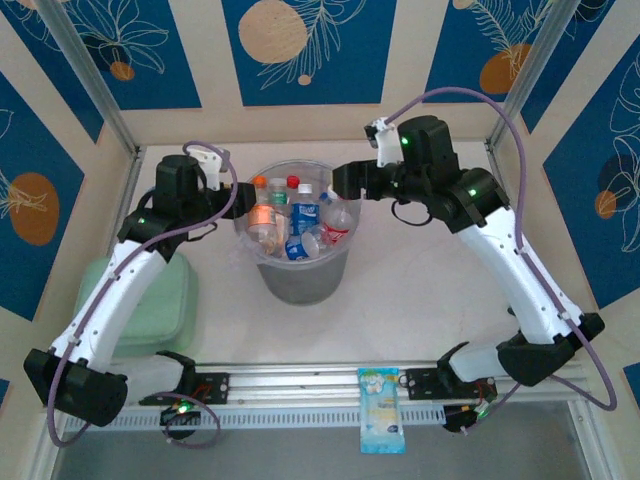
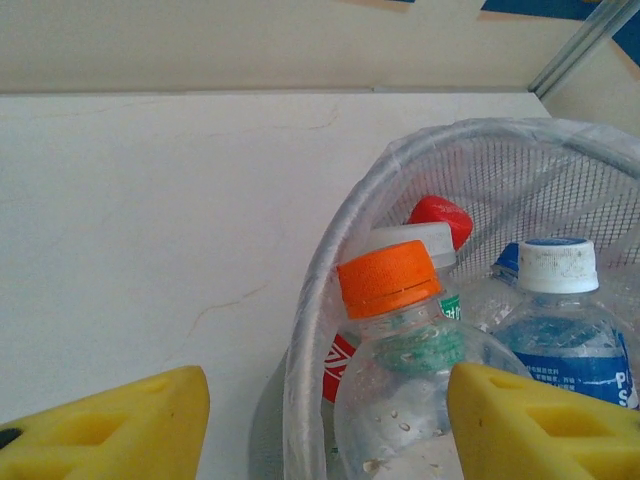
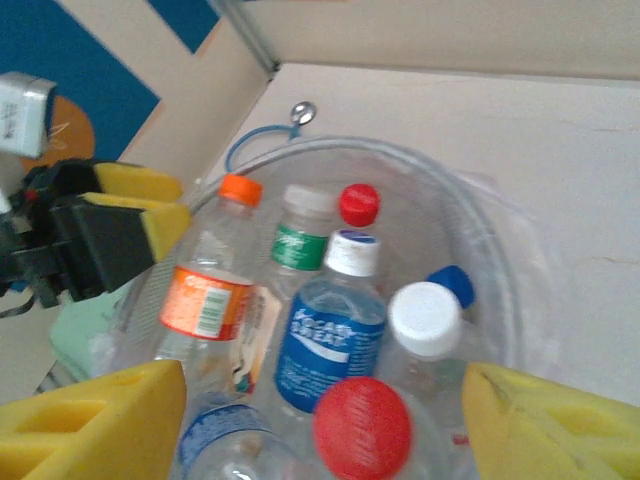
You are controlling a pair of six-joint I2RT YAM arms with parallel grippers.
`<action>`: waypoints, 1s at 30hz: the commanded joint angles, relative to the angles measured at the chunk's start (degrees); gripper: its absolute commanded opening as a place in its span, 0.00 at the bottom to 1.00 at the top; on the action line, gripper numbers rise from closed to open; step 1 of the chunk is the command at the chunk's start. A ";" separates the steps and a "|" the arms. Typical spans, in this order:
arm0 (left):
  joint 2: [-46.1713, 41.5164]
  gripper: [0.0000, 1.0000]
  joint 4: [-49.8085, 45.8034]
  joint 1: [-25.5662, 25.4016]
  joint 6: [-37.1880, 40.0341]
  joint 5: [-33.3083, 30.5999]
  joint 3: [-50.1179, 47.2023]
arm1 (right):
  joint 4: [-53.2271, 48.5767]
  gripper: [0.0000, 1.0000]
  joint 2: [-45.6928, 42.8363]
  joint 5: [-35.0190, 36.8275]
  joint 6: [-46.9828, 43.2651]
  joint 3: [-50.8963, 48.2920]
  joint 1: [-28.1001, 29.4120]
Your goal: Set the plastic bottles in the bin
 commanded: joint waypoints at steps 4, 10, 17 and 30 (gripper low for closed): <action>0.61 0.62 -0.67 0.11 -1.73 3.15 -2.11 | 0.32 0.74 -3.88 2.49 3.44 -6.56 -4.41; 0.19 0.67 -2.62 0.37 0.89 2.50 4.62 | 1.10 0.74 -6.57 1.78 3.19 -9.72 -7.63; 0.58 0.89 -6.56 0.79 5.59 -0.47 13.39 | 4.09 0.87 -10.83 3.34 1.60 -17.43 -13.45; -10.83 1.00 6.14 8.98 9.40 -26.67 -10.96 | 21.00 0.99 -17.24 14.59 -5.86 -44.12 -23.29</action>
